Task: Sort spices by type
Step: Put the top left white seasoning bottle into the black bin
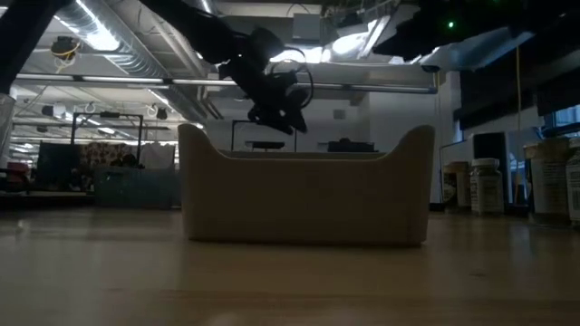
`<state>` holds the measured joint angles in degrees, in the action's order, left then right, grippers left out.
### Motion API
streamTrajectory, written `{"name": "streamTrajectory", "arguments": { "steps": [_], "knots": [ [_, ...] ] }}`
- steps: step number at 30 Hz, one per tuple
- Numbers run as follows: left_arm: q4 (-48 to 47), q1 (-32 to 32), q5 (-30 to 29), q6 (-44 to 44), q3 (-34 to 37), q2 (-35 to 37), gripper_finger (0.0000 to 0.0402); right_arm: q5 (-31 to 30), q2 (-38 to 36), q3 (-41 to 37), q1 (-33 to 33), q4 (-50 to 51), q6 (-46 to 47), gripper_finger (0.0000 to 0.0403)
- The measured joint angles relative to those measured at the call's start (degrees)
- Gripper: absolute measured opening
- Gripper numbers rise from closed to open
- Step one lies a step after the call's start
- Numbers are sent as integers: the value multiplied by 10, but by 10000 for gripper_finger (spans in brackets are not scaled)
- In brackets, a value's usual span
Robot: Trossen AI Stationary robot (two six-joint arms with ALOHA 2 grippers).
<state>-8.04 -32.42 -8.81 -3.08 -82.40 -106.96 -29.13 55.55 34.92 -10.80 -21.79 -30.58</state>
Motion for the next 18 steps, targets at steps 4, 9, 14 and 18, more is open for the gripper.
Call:
{"name": "streamTrajectory", "arguments": {
  "steps": [4, 9, 14, 18],
  "knots": [
    [-52, -5, 9, 1, -51, -24, 253, 0, 2, 0, -20, 39, 21, 28],
    [-67, -11, 18, 1, -69, -47, 253, -3, 2, 0, -24, 62, 37, 28],
    [-63, -22, 29, 10, -73, -67, 253, 7, 2, 0, -24, 61, 48, 28],
    [-65, -26, 28, 13, -72, -83, 253, 8, 2, 0, -24, 67, 51, 28]
  ]
}}
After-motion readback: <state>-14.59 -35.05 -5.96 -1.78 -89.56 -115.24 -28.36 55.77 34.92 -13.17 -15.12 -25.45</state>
